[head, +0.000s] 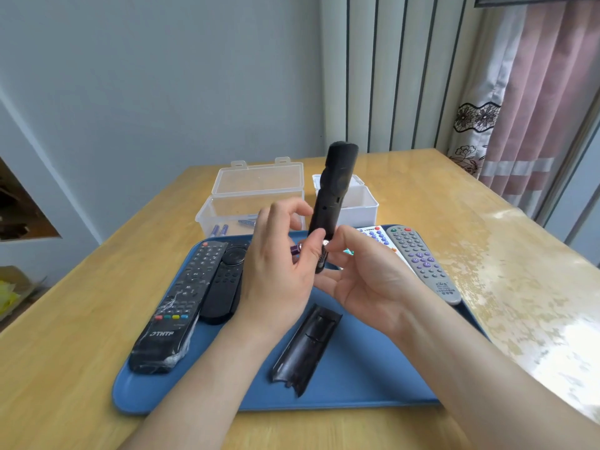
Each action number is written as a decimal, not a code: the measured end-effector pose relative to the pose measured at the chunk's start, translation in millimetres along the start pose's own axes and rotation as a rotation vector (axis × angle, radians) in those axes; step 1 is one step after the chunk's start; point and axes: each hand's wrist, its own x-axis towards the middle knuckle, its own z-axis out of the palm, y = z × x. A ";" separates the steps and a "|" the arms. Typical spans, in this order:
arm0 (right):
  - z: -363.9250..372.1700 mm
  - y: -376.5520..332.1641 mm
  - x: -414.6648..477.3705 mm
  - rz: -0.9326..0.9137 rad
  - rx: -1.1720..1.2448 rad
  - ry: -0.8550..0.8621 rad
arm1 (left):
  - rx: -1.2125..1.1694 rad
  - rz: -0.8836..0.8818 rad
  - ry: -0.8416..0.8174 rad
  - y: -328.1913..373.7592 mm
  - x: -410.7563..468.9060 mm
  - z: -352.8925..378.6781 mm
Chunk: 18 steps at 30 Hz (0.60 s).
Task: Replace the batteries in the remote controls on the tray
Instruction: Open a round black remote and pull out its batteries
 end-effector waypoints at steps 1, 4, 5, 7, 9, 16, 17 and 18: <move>0.7 -2.1 -0.9 -0.011 0.003 0.002 | 0.025 0.045 -0.029 1.1 0.4 -3.4; -1.3 -4.5 -0.1 -0.080 -0.017 0.009 | 0.156 0.121 -0.201 4.0 -0.5 -7.9; -2.6 -3.1 0.0 -0.102 -0.047 0.000 | 0.179 0.107 -0.233 3.4 -1.8 -6.6; -4.0 -1.4 0.1 -0.116 -0.152 -0.043 | 0.174 0.070 -0.192 0.0 -2.1 -3.1; -3.5 -3.4 -1.1 -0.102 -0.277 -0.083 | 0.130 0.010 -0.116 -4.2 0.4 -2.5; 2.3 -2.2 -4.8 -0.118 -0.492 0.027 | 0.208 -0.024 -0.097 -7.6 2.6 -4.1; 1.6 -2.0 -4.7 -0.137 -0.591 0.074 | 0.164 -0.052 -0.161 -6.7 3.6 -6.4; -0.4 -2.9 -4.1 -0.166 -0.702 0.121 | 0.091 -0.112 -0.274 -6.3 5.5 -9.8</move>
